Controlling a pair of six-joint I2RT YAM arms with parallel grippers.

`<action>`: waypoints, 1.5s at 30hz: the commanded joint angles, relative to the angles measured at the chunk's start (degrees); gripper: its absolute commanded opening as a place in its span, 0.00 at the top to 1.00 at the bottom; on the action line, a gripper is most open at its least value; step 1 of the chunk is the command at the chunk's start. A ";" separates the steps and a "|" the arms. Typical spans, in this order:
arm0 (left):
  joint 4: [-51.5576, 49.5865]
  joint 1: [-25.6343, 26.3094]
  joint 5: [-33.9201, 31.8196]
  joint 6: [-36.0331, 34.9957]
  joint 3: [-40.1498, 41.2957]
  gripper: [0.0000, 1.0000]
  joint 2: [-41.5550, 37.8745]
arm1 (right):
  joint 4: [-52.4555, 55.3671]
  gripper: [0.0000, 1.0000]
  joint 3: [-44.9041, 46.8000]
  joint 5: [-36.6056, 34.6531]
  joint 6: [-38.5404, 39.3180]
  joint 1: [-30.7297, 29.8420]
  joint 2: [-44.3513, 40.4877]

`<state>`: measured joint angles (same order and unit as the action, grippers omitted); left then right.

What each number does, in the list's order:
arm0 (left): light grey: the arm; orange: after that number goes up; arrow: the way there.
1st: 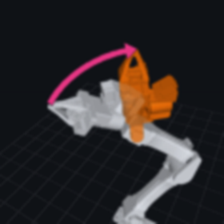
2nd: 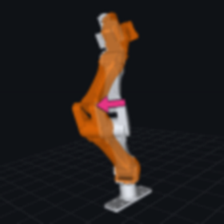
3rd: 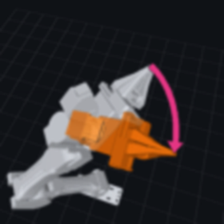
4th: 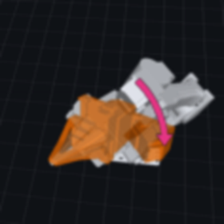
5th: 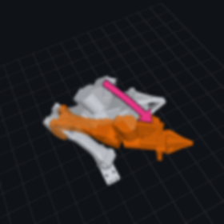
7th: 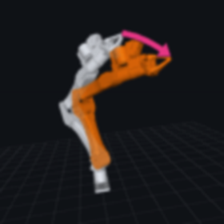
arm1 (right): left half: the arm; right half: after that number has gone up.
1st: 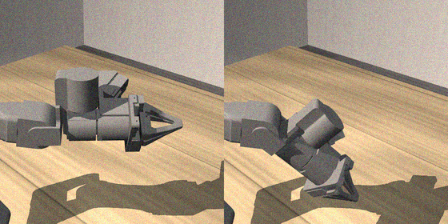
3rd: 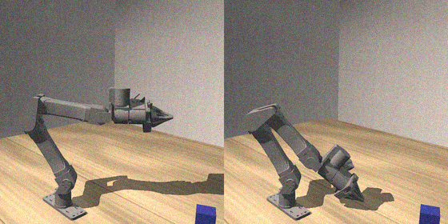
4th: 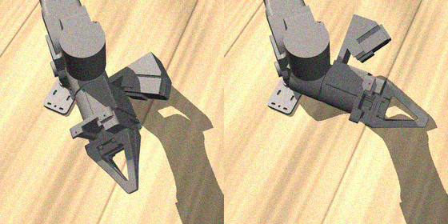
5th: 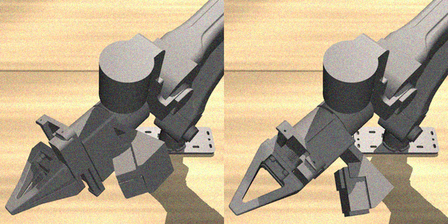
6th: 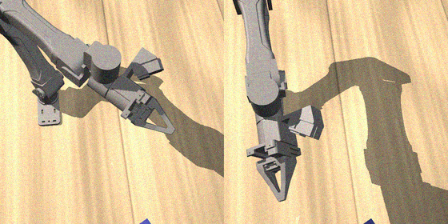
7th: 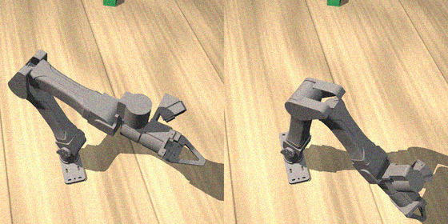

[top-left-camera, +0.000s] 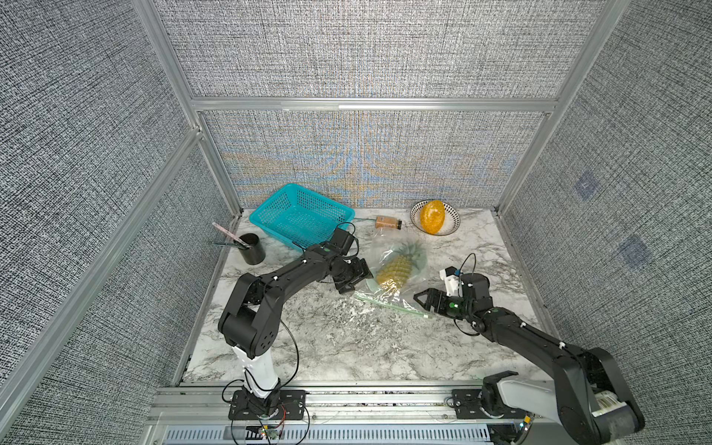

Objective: Open the zip-top bag and take out the pineapple
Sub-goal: Pick up the zipper food storage bag at the center of the board.

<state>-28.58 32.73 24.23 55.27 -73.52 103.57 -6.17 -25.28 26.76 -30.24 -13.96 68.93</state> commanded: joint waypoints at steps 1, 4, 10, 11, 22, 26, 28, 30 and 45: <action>2.06 -0.04 1.08 1.35 -1.27 0.36 0.71 | 0.01 0.12 0.34 -0.43 2.71 -0.11 0.13; 1.12 0.05 1.47 0.59 -2.72 0.47 1.37 | -2.30 0.16 1.75 1.95 0.80 -0.11 1.27; 0.92 0.23 2.35 0.39 -4.38 0.73 1.63 | -2.30 0.18 2.59 0.56 -0.67 -0.11 -0.08; 0.77 0.23 2.66 0.28 -4.73 0.77 1.80 | -1.96 0.18 2.37 0.44 -0.66 -0.11 -0.27; 0.36 0.32 3.81 3.19 -8.51 0.97 3.63 | -5.76 0.17 4.32 5.45 -1.90 -0.04 2.13; 0.45 0.08 3.99 4.82 -8.52 1.00 3.70 | -7.76 0.18 5.74 7.81 -2.83 1.31 2.13; 1.67 -0.12 4.08 6.33 -7.39 1.00 3.40 | -8.22 0.18 7.18 8.55 -3.07 2.51 0.91; 2.04 -0.12 4.01 6.63 -6.99 1.00 3.46 | -8.99 0.17 8.73 8.88 -3.00 3.22 -0.16; -2.43 -0.12 1.08 5.22 -5.85 0.71 2.19 | -18.74 0.17 12.62 14.80 -1.40 6.44 6.81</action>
<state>-29.04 32.69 26.35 61.89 -79.09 106.61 -25.41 -12.43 42.13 -32.51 -7.68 74.63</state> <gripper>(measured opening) 0.265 0.828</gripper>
